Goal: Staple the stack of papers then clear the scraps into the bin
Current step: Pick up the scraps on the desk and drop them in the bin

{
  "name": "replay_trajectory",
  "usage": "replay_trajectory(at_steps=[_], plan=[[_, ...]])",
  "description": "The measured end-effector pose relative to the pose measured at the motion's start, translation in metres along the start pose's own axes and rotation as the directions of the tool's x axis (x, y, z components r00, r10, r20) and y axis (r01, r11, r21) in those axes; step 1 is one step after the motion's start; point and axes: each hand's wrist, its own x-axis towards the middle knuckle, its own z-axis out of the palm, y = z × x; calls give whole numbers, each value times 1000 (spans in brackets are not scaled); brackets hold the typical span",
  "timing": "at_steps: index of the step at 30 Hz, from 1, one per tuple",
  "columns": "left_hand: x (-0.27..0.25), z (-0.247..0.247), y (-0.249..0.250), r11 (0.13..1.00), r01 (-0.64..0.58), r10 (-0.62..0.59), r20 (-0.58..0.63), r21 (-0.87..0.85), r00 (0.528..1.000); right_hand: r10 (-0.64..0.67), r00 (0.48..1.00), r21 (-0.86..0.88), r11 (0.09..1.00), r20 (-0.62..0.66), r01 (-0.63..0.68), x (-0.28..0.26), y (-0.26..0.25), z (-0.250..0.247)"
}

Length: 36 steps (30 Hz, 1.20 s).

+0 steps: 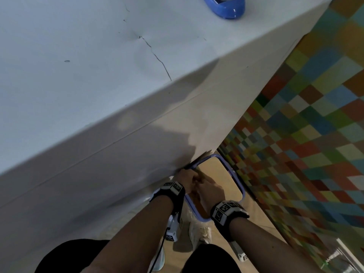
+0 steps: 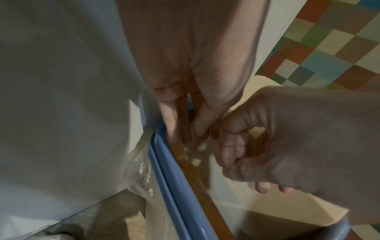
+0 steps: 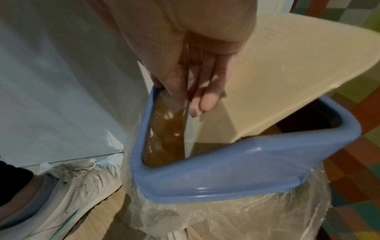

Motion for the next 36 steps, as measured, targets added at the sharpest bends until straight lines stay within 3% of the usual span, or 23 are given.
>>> replay_trajectory(at_steps=[4, 6, 9, 12, 15, 17, 19, 21, 23, 26, 28, 31, 36], plan=[[-4, -1, 0, 1000, 6, -6, 2, 0, 1000, 59, 998, -20, 998, 31, -58, 0, -2, -5], [-7, -4, 2, 1000, 14, -14, -23, 16, 1000, 28, 999, -13, 1000, 20, -28, -1, -2, -9], [-20, -16, 9, 998, 47, -45, -72, 29, 996, -52, 993, 192, 981, 110, 31, -7, 2, -20], [-47, -37, 26, 997, 43, -36, -103, 70, 994, -68, 978, 231, 973, 197, 22, -21, 4, -43], [-81, -57, 44, 999, -24, 28, -133, 29, 991, -75, 978, 352, 936, 195, 1, -53, 0, -100], [-112, -72, 57, 998, -59, 59, -146, 0, 988, -97, 988, 385, 922, 122, 43, -84, -5, -151], [-152, -87, 73, 995, -81, 90, -146, 62, 985, -137, 990, 439, 887, -46, 143, -124, -16, -207], [-195, -100, 88, 992, -105, 117, -180, 76, 977, -162, 950, 480, 833, -266, 276, -170, -42, -263], [-236, -110, 96, 987, -137, 151, -216, 80, 965, -158, 867, 512, 751, -473, 416, -203, -78, -305], [-293, -126, 102, 983, -162, 183, -304, 92, 935, -253, 737, 358, 747, -627, 560, -217, -147, -334], [-328, -135, 101, 983, -151, 180, -370, 106, 911, -397, 702, 169, 790, -591, 589, -206, -190, -335], [-368, -145, 87, 987, -122, 159, -458, 109, 875, -495, 752, -74, 852, -434, 518, -178, -239, -331], [-413, -153, 45, 986, -106, 157, -532, 126, 832, -470, 818, -242, 880, -331, 408, -165, -283, -331]])
